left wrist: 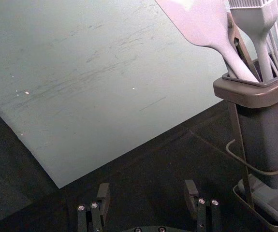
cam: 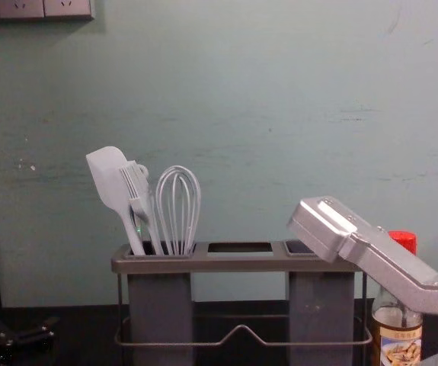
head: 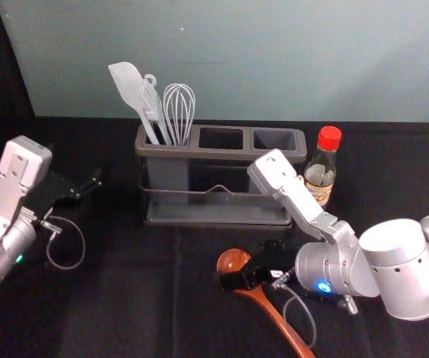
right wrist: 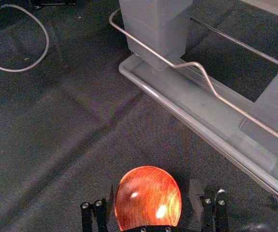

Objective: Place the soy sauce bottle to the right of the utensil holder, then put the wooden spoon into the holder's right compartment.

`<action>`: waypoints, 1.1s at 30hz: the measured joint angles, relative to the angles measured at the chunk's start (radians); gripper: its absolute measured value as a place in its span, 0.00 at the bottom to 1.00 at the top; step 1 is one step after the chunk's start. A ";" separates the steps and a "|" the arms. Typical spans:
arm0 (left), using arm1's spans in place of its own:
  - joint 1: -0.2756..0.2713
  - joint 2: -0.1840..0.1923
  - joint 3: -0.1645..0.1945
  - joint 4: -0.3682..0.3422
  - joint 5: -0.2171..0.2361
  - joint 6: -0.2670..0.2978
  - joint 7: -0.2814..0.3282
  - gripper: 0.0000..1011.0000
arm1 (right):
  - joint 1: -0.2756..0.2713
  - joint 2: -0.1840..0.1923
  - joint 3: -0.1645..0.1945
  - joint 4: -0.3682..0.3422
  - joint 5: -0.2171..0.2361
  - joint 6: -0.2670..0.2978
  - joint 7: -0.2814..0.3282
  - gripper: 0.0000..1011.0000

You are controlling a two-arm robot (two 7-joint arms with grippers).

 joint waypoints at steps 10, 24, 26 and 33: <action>0.000 0.000 0.000 0.000 0.000 0.000 0.000 0.99 | -0.002 -0.012 -0.002 0.015 -0.026 -0.004 0.014 0.99; 0.000 0.000 0.000 0.000 0.000 0.000 0.000 0.99 | -0.004 -0.024 -0.004 0.029 -0.065 -0.011 0.034 0.99; 0.000 0.000 0.000 0.000 0.000 0.000 0.000 0.99 | -0.004 -0.024 -0.004 0.029 -0.065 -0.011 0.034 0.99; 0.000 0.000 0.000 0.000 0.000 0.000 0.000 0.99 | -0.004 -0.023 -0.004 0.029 -0.063 -0.011 0.034 0.99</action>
